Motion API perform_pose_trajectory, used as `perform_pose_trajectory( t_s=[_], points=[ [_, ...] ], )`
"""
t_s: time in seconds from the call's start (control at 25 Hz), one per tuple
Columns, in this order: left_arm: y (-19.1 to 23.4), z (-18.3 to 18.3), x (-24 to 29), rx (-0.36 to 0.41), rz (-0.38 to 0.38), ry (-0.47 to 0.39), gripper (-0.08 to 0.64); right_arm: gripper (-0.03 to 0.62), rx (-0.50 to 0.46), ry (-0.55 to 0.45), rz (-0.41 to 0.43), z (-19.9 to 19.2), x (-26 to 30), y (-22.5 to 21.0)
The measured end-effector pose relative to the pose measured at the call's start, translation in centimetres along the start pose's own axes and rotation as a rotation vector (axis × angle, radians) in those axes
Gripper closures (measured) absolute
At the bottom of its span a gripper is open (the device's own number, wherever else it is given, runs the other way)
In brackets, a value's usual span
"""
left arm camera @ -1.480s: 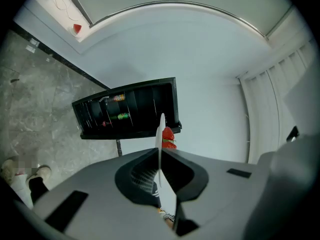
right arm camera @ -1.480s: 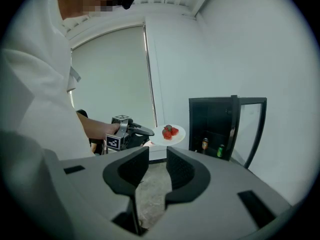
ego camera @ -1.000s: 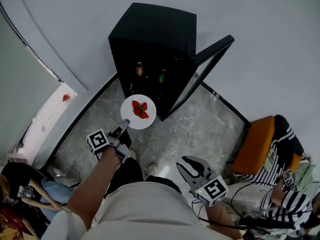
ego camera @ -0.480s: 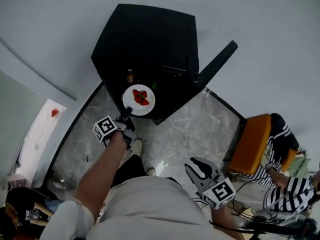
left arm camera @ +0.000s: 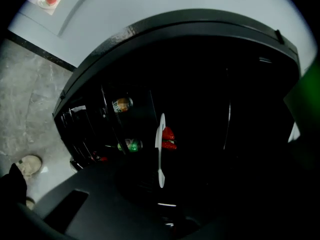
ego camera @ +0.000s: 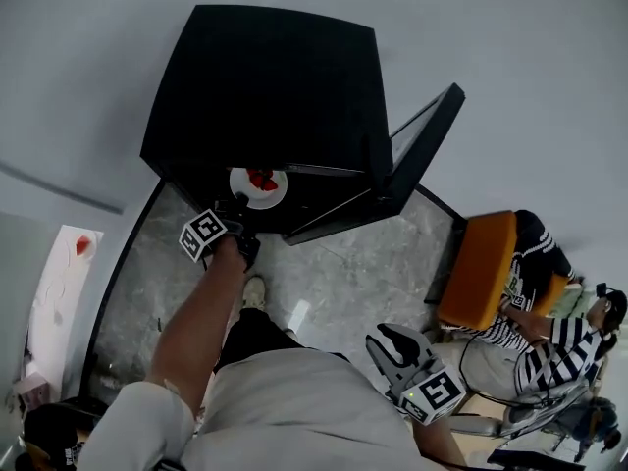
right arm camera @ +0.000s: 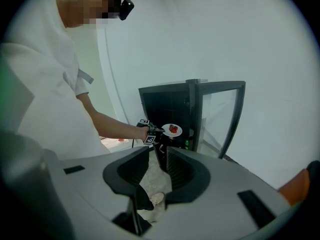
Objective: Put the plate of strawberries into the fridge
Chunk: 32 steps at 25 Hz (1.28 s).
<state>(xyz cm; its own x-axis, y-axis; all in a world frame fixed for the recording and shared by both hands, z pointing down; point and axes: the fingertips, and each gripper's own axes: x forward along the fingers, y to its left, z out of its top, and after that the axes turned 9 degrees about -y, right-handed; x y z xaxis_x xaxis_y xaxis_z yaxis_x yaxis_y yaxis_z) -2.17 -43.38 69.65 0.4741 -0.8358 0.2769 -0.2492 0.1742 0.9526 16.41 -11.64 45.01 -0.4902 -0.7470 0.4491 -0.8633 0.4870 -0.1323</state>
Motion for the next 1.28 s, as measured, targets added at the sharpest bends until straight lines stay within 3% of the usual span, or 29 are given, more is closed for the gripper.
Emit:
perform_pose_trajectory(
  t_s=[0.4,0.64,0.88,0.96,1.28],
  points=[
    [2.2,1.2,4.8,0.069,0.086,0.0,0.534,0.472,0.019,0.021,-0.071,0.5,0.8,-1.6],
    [3.0,1.6,5.5,0.277,0.209,0.033,0.519,0.472,0.016,0.027,-0.075,0.6,0.9,-1.7],
    [3.3,1.7,5.6,0.618,0.347,0.083,0.467,0.472,0.011,0.033,-0.073,0.1,0.6,-1.8],
    [3.0,1.8,5.5,0.698,0.374,0.084,0.431,0.472,0.013,0.034,-0.072,-0.2,0.3,-1.8],
    [0.3,1.7,2.4,0.796,0.323,0.064,0.417,0.472,0.004,-0.022,-0.033,-0.5,-0.7,-1.6]
  ],
)
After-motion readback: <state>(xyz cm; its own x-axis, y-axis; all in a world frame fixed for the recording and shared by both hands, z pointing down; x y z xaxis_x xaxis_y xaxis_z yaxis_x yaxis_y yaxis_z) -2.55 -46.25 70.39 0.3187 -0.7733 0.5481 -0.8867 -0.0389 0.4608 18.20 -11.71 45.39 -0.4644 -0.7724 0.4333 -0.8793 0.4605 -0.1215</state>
